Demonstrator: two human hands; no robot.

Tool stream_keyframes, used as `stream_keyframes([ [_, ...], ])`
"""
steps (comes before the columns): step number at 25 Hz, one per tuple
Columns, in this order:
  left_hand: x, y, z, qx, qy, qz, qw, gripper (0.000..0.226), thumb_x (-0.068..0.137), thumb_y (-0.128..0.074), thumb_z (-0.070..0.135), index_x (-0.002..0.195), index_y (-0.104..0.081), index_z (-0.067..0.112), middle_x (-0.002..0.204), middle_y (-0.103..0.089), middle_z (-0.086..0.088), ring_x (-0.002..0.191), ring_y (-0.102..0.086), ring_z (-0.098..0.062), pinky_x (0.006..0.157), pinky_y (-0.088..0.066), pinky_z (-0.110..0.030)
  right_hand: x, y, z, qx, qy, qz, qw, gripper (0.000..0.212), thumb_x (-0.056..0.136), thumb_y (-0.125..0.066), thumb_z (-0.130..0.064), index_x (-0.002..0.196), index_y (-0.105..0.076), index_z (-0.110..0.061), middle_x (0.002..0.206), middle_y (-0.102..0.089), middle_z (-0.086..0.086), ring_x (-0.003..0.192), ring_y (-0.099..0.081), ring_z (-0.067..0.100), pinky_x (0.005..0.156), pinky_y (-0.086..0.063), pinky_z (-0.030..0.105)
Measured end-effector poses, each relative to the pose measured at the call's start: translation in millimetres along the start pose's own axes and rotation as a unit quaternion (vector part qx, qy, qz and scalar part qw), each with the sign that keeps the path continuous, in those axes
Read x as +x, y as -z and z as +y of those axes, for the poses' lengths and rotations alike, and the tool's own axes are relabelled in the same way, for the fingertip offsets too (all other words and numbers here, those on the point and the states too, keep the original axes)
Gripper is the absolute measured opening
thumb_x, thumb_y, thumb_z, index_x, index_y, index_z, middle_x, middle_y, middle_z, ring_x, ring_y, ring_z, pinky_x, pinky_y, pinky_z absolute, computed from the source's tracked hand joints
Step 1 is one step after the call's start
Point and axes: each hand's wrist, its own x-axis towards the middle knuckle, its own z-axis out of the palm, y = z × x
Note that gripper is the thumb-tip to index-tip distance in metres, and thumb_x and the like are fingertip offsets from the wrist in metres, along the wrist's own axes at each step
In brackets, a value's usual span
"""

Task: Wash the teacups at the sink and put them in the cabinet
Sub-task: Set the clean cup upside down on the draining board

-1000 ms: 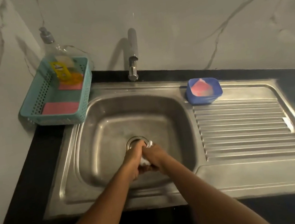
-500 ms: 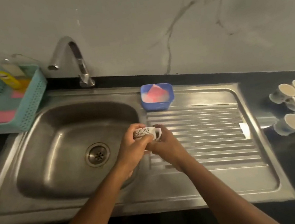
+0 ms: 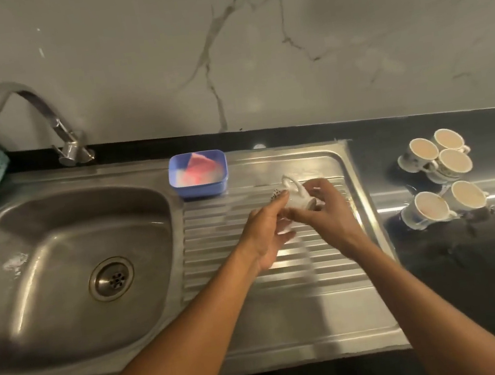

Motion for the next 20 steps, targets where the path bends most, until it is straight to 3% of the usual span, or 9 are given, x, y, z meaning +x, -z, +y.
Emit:
stream_keyframes([
  [2,17,0,6,0.105,-0.049,0.008,0.993,0.035,0.101,-0.060,0.022,0.136,-0.061,0.015,0.122,-0.068,-0.002,0.113,-0.063,-0.021,0.098,-0.053,-0.041,27,26,0,-0.082,0.008,-0.059,0.995,0.060,0.073,-0.089,-0.027,0.124,-0.057,-0.022,0.116,-0.062,-0.006,0.095,-0.065,0.016,0.064,-0.047,0.010],
  [4,36,2,16,0.232,-0.131,0.029,0.963,0.048,0.098,-0.063,0.008,0.143,-0.054,0.019,0.129,-0.062,0.001,0.115,-0.062,-0.018,0.099,-0.056,-0.040,55,41,-1,-0.170,0.018,-0.124,0.978,0.065,0.072,-0.090,-0.025,0.128,-0.059,-0.024,0.126,-0.061,-0.004,0.104,-0.062,0.020,0.069,-0.042,0.012],
  [7,62,-3,23,0.401,-0.206,0.066,0.890,0.030,0.092,-0.069,0.005,0.122,-0.072,0.013,0.117,-0.072,-0.002,0.105,-0.067,-0.017,0.098,-0.056,-0.038,86,46,3,-0.231,0.039,-0.176,0.956,0.065,0.072,-0.089,-0.019,0.130,-0.060,-0.024,0.130,-0.062,0.002,0.106,-0.061,0.024,0.071,-0.042,0.015],
  [10,84,-12,17,0.451,-0.219,0.127,0.856,0.009,0.092,-0.071,0.012,0.100,-0.073,0.008,0.096,-0.072,-0.007,0.089,-0.067,-0.023,0.083,-0.059,-0.042,99,45,18,-0.203,0.028,-0.147,0.968,0.071,0.073,-0.087,-0.015,0.136,-0.054,-0.020,0.131,-0.060,0.003,0.104,-0.059,0.022,0.075,-0.043,0.017],
  [17,105,-13,-7,0.472,-0.188,0.128,0.851,0.004,0.093,-0.070,0.013,0.095,-0.068,0.009,0.088,-0.069,-0.005,0.082,-0.066,-0.024,0.073,-0.056,-0.036,101,50,53,-0.214,0.031,-0.129,0.968,0.070,0.070,-0.088,-0.029,0.132,-0.056,-0.025,0.120,-0.063,-0.004,0.101,-0.060,0.017,0.081,-0.047,0.026],
  [20,104,-12,-2,0.381,-0.167,0.119,0.902,0.009,0.096,-0.068,0.014,0.101,-0.069,0.007,0.090,-0.073,-0.010,0.079,-0.073,-0.024,0.070,-0.062,-0.036,100,54,51,-0.117,0.026,-0.124,0.985,0.052,0.084,-0.078,-0.031,0.130,-0.055,-0.027,0.115,-0.065,-0.004,0.096,-0.064,0.016,0.075,-0.051,0.022],
])
